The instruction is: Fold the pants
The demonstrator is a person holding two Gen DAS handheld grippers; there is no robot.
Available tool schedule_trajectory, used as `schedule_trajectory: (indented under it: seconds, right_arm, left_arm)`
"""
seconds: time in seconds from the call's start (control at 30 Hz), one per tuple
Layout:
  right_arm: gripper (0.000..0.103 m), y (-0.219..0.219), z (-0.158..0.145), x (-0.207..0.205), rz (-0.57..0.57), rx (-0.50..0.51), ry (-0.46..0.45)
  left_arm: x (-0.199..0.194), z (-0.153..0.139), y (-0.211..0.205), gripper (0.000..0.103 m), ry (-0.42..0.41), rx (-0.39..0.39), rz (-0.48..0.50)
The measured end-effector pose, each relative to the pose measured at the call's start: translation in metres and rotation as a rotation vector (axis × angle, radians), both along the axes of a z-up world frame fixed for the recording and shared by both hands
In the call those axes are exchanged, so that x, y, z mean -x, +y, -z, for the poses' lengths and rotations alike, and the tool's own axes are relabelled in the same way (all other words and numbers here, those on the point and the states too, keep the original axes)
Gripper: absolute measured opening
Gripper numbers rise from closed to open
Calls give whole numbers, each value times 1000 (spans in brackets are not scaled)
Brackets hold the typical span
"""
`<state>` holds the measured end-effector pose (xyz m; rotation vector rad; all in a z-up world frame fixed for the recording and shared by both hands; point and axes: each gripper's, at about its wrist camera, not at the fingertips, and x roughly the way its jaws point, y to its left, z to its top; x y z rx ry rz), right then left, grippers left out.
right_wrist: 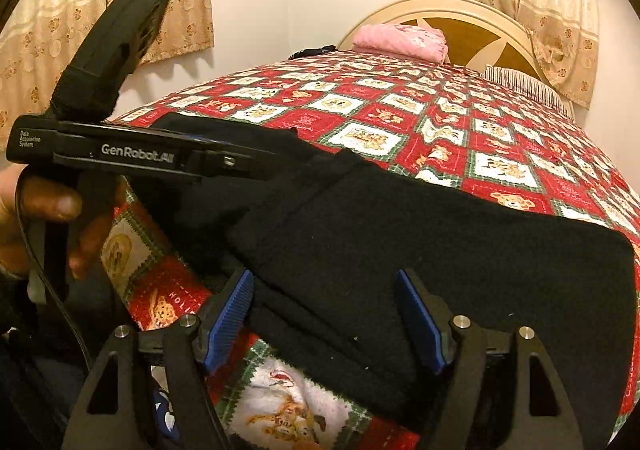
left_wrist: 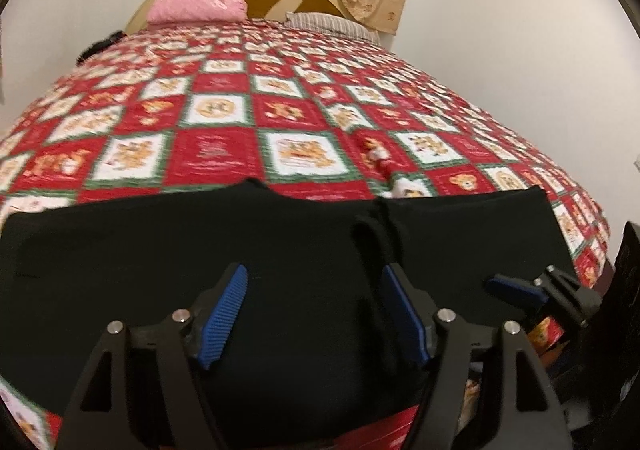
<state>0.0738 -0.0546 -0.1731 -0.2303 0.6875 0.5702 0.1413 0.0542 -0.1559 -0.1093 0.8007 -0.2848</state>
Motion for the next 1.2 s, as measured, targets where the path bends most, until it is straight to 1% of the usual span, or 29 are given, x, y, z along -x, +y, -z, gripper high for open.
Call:
schedule_trajectory:
  seconds: [0.03,0.07,0.13,0.27,0.4,0.5,0.57,0.73,0.83,0.9,0.93,1.0,1.07,1.1,1.13,1.2]
  right_arm:
    - [75,-2,-2,1,0,-8,2]
    - [75,-4,-4,1,0,-16,1]
    - [75,-9,-11,2,10,-30,-12]
    - [75,-17,-27,6,27,-68,-45]
    - [75,-25,-37,7,40,-116,-54]
    - [75,-30,-39,6,54,-140,-56]
    - [75,-30,-38,5,57,-142,-54]
    - [75,-27,-33,5,51,-133,-49]
    - [75,-26,-32,7,50,-134,-51]
    - [75,-27,-32,7,52,-137,-49]
    - [75,-27,-31,7,54,-139,-48]
    - [75,-28,-31,7,59,-143,-47]
    - [75,-29,-30,6,61,-147,-43]
    - [75,-30,-29,6,62,-149,-42]
    - [75,-30,-29,6,63,-152,-40]
    - [75,-29,-28,6,63,-155,-37]
  left_arm:
    - [1,-2,6,77,-5,-13,-17]
    - [1,-3,10,78,-9,-20,-29]
    - [3,-6,25,78,-19,-37,-54]
    - [7,-11,60,78,-43,-100,-118]
    - [8,-11,116,78,-52,-145,-231]
    - [7,-6,157,78,-37,-160,-316]
    - [6,0,176,78,-22,-172,-357]
    - [1,15,197,78,13,-130,-365]
    - [-5,26,203,78,34,-81,-366]
    - [-7,34,208,78,43,-33,-368]
    - [-8,37,209,78,42,-10,-372]
    - [-6,37,208,78,27,1,-367]
    - [-6,36,203,71,26,-5,-349]
    - [-6,35,201,69,27,-12,-346]
    - [-7,36,201,62,31,-10,-337]
    - [-10,36,205,62,42,17,-331]
